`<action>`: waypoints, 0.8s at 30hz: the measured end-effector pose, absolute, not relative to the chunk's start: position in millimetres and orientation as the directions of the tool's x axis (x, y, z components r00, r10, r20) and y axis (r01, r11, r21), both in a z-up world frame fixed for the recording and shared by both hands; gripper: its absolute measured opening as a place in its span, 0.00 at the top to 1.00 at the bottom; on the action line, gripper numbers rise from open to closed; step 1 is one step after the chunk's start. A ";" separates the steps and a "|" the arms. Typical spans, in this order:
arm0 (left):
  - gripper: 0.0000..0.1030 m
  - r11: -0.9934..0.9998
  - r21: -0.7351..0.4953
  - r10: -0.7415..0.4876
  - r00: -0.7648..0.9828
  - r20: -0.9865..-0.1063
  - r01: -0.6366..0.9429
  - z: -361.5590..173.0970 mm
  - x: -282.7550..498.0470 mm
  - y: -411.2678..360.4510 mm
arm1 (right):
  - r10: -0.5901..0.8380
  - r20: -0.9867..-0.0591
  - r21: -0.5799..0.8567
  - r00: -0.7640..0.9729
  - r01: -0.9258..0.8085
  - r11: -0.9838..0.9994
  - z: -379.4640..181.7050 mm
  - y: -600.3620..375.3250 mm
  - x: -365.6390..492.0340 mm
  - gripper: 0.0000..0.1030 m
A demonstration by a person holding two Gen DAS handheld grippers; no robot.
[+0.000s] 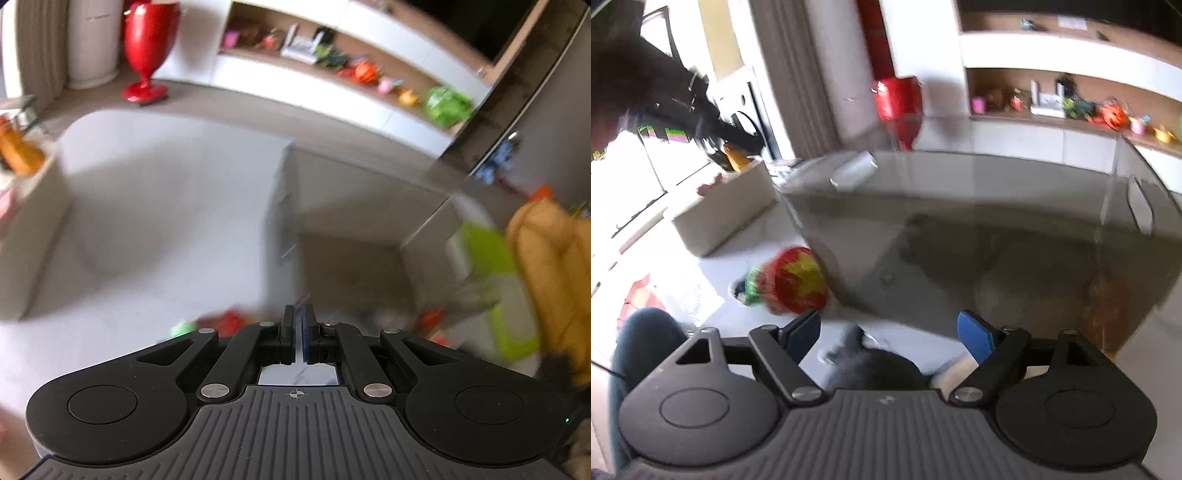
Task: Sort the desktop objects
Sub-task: 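Bring the right tool to the doll and close it while the left tool releases it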
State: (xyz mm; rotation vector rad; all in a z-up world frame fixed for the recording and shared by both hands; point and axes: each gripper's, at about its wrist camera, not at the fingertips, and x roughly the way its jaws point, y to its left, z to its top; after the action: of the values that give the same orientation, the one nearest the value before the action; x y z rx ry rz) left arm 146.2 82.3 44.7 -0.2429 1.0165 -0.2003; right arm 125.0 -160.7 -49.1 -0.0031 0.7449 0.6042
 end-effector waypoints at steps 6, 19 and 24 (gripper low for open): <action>0.09 0.967 -0.253 -0.229 0.310 -0.923 -0.037 -22.7 134.5 116.7 | 0.645 -0.714 0.492 0.274 -0.459 0.740 -22.4 -123.0 156.5 0.12; 0.03 0.956 -0.240 -0.139 0.461 -0.876 -0.169 -32.8 124.9 185.0 | 0.598 -0.756 0.654 0.265 0.293 0.698 -112.4 -36.8 194.7 0.18; 0.03 0.965 -0.217 -0.133 0.443 -0.886 -0.144 -42.3 125.9 184.7 | 0.480 -0.823 0.561 0.303 0.308 0.768 -124.5 -18.4 204.1 0.27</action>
State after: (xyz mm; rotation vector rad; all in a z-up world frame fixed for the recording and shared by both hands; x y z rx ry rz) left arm 125.9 184.7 -42.3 -0.2776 1.1155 0.0068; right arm 204.1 -18.4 -124.5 0.7375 1.2912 0.1285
